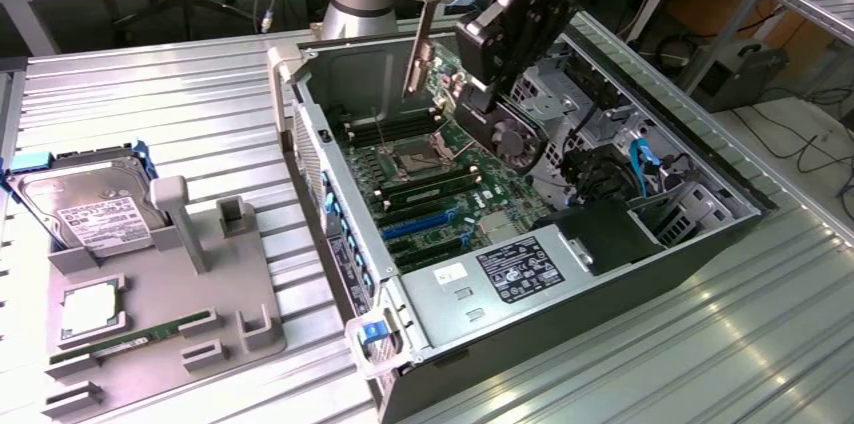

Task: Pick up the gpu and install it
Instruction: 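Insert the gpu into the slot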

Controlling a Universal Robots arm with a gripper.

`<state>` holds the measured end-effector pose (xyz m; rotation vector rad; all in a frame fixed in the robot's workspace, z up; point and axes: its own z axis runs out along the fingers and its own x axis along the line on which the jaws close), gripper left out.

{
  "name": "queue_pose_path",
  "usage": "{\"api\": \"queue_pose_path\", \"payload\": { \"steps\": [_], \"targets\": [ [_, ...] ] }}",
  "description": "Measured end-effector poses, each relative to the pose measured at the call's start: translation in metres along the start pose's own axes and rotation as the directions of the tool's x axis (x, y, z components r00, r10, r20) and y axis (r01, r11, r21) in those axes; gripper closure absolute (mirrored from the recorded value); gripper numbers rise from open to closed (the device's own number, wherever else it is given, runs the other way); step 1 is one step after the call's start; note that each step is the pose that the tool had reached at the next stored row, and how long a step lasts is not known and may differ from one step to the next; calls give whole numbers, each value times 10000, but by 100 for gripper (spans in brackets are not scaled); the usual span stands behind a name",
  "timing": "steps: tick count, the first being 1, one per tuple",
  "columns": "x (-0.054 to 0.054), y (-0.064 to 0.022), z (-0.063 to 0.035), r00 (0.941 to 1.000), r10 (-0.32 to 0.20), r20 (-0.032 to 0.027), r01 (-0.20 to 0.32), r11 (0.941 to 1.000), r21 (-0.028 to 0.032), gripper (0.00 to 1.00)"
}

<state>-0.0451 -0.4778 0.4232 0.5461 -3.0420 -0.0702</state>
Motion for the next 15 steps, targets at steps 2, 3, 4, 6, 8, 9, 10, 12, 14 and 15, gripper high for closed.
{"api": "queue_pose_path", "payload": {
  "steps": [2, 3, 4, 6, 8, 9, 10, 12, 14, 15],
  "targets": [
    [0, 0, 2, 9989, -461, -11, 461, 9989, 23, 74],
    [0, 0, 3, 9962, -875, -24, 875, 9962, 44, 74],
    [0, 0, 5, 9932, -1160, -32, 1161, 9932, 57, 74],
    [0, 0, 6, 9885, -1512, -46, 1512, 9885, 73, 74],
    [0, -1, 9, 9777, -2097, -70, 2098, 9777, 98, 74],
    [-1, -1, 12, 9696, -2447, -88, 2448, 9695, 112, 74],
    [-1, -1, 15, 9647, -2630, -96, 2631, 9647, 119, 74],
    [-1, -1, 19, 9550, -2964, -112, 2965, 9549, 133, 74],
    [-1, -1, 24, 9441, -3294, -126, 3295, 9440, 147, 74],
    [-1, -2, 28, 9365, -3503, -136, 3505, 9364, 155, 74]
  ]
}}
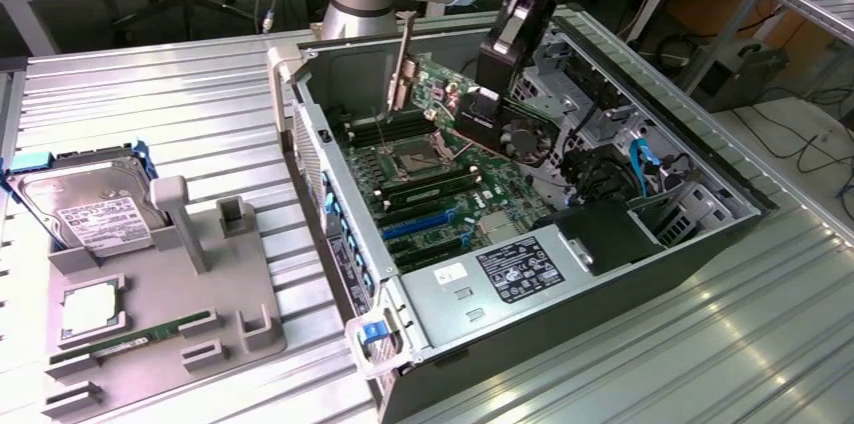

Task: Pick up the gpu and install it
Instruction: 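Insert the gpu into the slot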

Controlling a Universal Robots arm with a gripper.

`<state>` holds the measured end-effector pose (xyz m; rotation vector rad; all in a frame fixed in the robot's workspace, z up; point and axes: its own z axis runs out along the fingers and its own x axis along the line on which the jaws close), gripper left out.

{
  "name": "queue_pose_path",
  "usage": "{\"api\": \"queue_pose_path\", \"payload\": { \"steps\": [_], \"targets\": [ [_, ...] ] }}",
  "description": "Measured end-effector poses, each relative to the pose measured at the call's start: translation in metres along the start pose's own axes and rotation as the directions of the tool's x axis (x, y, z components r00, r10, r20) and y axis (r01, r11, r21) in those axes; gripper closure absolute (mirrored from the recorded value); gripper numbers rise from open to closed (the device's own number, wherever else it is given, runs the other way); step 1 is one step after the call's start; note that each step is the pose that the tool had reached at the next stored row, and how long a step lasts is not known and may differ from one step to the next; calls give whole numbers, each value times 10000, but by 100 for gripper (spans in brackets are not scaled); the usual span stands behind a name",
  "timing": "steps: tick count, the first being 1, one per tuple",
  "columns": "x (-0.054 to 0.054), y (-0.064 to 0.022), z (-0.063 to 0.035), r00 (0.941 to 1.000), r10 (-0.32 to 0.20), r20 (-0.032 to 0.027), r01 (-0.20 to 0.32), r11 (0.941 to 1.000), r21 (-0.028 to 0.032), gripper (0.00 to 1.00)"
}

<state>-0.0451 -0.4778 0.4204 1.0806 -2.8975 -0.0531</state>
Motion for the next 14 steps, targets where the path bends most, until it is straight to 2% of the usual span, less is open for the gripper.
{"api": "queue_pose_path", "payload": {
  "steps": [2, 5, 8, 11, 14],
  "targets": [
    [0, 0, 5, 9994, -348, -11, 348, 9994, 17, 74],
    [-1, -1, 19, 9938, -1115, -32, 1115, 9937, 59, 74],
    [-1, -2, 31, 9866, -1630, -45, 1630, 9866, 89, 74],
    [-1, -2, 43, 9760, -2179, -64, 2179, 9759, 118, 74],
    [-2, -3, 58, 9607, -2776, -88, 2777, 9606, 146, 74]
  ]
}}
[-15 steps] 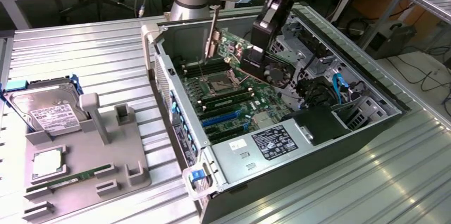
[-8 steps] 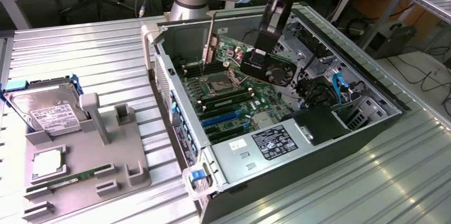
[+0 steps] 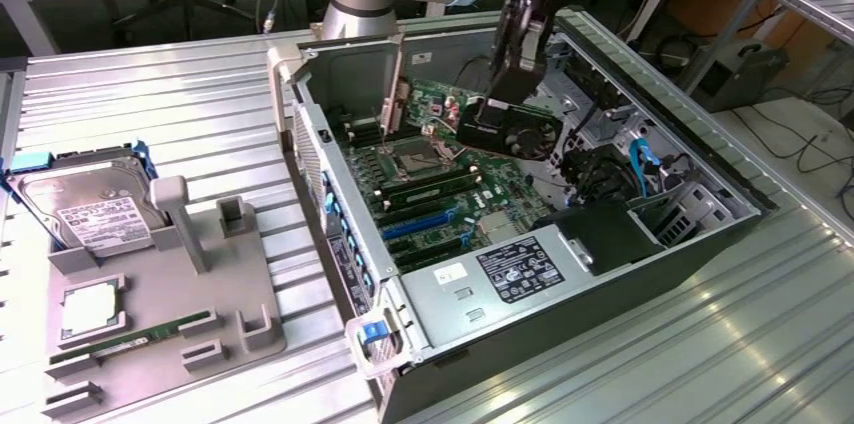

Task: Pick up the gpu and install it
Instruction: 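Insert the gpu into the slot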

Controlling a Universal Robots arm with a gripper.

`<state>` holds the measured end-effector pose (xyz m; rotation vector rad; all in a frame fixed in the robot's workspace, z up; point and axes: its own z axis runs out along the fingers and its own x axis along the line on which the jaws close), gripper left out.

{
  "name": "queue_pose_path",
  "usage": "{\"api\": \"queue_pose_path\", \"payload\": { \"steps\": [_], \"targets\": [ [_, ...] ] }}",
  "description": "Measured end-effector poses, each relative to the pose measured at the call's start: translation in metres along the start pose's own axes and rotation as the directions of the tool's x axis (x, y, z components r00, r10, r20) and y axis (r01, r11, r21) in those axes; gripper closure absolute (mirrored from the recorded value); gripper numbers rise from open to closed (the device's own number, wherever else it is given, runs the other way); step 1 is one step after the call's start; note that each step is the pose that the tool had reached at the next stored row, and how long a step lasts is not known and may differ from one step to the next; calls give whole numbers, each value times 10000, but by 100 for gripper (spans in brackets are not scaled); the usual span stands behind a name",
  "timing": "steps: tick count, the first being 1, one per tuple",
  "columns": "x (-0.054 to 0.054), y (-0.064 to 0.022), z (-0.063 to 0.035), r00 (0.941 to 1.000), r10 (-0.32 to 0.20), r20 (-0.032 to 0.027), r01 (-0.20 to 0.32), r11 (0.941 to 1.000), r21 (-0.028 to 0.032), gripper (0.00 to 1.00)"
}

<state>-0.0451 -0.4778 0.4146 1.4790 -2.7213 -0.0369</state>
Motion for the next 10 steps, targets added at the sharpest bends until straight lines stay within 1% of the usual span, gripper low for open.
{"api": "queue_pose_path", "payload": {
  "steps": [2, 5, 6, 8, 10],
  "targets": [
    [0, 0, 8, 9994, -348, -10, 348, 9994, 17, 74],
    [0, -1, 21, 9956, -936, -31, 936, 9956, 42, 74],
    [0, -1, 27, 9922, -1245, -38, 1246, 9922, 50, 74],
    [0, -1, 32, 9882, -1533, -38, 1533, 9882, 53, 74],
    [0, -1, 38, 9811, -1934, -15, 1934, 9811, 46, 74]
  ]
}}
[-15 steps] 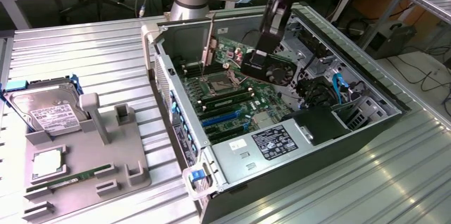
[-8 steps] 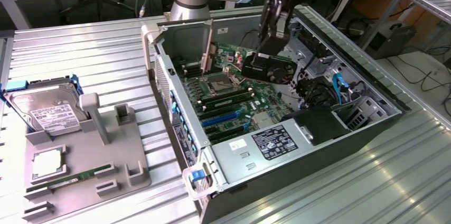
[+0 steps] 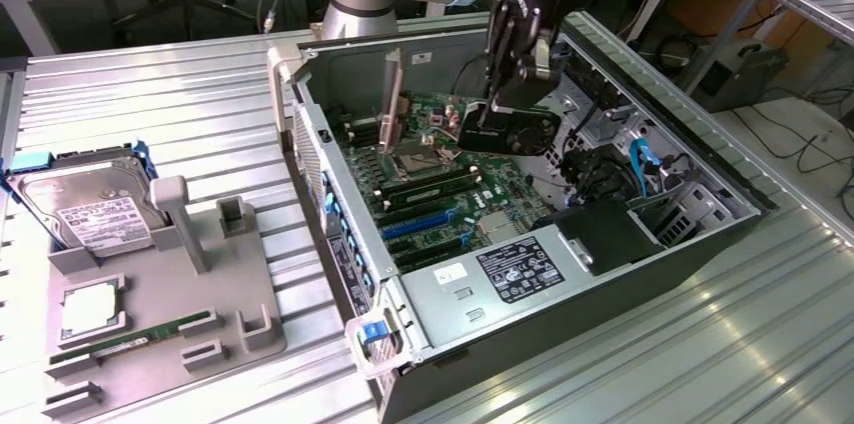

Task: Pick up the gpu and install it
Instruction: 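Insert the gpu into the slot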

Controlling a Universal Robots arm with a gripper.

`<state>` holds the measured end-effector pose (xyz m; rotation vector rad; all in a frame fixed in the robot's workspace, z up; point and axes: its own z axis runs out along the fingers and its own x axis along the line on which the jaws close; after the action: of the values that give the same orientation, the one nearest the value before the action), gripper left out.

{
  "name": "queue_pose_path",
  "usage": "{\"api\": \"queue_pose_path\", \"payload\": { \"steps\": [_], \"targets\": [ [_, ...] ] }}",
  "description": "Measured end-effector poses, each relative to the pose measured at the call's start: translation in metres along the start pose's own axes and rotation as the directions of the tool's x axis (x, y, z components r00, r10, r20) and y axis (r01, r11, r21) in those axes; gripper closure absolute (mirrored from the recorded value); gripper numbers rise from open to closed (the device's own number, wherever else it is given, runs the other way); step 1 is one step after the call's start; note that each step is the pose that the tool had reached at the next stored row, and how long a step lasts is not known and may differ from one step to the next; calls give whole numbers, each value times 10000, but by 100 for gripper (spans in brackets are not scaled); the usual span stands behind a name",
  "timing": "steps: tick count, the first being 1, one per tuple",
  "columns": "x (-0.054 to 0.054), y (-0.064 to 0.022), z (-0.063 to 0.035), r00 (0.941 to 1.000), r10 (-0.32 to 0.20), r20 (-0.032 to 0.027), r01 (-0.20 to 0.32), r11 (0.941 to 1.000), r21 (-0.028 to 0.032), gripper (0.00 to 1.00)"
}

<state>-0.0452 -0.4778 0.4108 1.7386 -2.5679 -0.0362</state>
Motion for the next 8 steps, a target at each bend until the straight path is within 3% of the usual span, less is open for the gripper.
{"api": "queue_pose_path", "payload": {
  "steps": [3, 8],
  "targets": [
    [-1, -1, 9, 9985, -552, 64, 552, 9985, -21, 74],
    [-16, 4, 48, 9919, -1266, 72, 1266, 9920, -21, 74]
  ]
}}
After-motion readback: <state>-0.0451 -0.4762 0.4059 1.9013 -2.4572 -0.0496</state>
